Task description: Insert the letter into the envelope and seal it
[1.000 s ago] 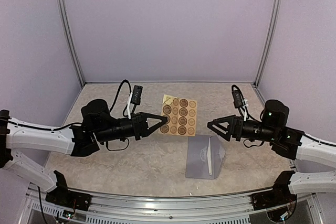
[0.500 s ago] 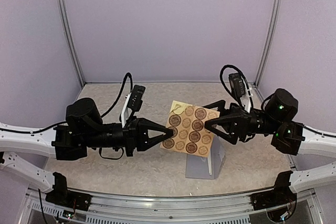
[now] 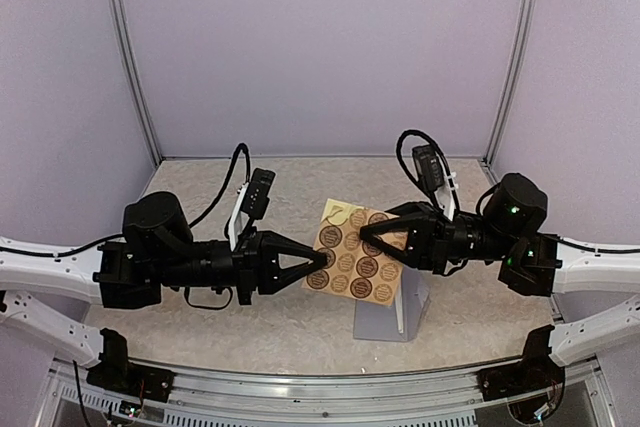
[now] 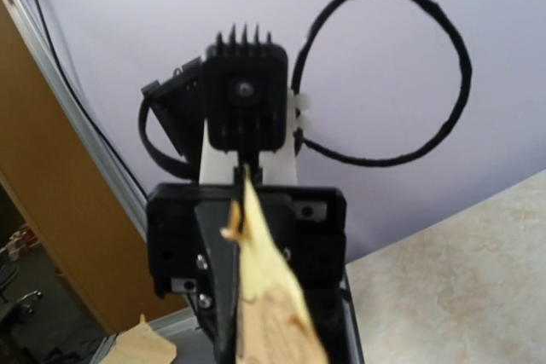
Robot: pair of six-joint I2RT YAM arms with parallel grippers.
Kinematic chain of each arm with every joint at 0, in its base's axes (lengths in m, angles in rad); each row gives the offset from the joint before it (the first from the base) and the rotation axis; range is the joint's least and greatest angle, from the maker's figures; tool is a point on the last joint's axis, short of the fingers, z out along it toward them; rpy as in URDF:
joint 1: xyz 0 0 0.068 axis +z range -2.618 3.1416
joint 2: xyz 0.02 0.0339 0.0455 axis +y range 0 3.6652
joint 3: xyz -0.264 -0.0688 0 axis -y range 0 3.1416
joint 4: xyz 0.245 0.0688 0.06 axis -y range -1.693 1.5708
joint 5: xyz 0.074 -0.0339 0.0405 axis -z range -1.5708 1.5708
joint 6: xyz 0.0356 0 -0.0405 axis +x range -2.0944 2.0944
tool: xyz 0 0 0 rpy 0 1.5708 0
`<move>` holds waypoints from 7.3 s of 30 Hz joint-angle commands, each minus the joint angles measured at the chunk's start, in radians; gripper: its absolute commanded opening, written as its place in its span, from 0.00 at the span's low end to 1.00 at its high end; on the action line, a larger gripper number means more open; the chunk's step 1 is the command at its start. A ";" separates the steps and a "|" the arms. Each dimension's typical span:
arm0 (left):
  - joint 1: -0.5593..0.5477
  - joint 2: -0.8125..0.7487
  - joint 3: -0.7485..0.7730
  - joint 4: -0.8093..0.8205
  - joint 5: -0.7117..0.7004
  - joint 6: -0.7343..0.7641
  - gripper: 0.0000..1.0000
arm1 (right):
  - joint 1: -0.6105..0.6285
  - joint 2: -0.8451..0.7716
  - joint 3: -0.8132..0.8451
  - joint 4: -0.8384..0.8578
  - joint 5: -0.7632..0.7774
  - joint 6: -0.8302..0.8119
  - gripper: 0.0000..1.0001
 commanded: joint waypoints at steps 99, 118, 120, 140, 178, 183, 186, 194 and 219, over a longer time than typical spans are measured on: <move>0.018 0.067 0.163 -0.267 -0.150 -0.024 0.19 | 0.031 0.084 0.120 -0.365 0.040 -0.161 0.00; 0.018 0.070 0.160 -0.305 -0.199 -0.024 0.19 | 0.031 0.092 0.126 -0.367 0.028 -0.158 0.00; 0.018 0.077 0.161 -0.307 -0.187 -0.026 0.19 | 0.031 0.093 0.127 -0.366 0.028 -0.158 0.00; 0.015 0.096 0.160 -0.307 -0.165 -0.028 0.17 | 0.030 0.097 0.130 -0.370 0.036 -0.157 0.00; 0.012 0.114 0.173 -0.367 -0.241 -0.002 0.14 | 0.030 0.118 0.146 -0.373 0.021 -0.160 0.00; 0.012 0.116 0.173 -0.366 -0.243 0.000 0.17 | 0.031 0.121 0.146 -0.371 0.010 -0.160 0.00; 0.012 0.116 0.172 -0.357 -0.231 0.002 0.16 | 0.032 0.122 0.145 -0.371 0.008 -0.161 0.00; 0.012 0.116 0.167 -0.347 -0.209 0.006 0.10 | 0.031 0.118 0.143 -0.374 0.017 -0.161 0.00; 0.012 0.094 0.131 -0.296 -0.203 0.000 0.00 | 0.031 0.078 0.113 -0.379 0.063 -0.142 0.33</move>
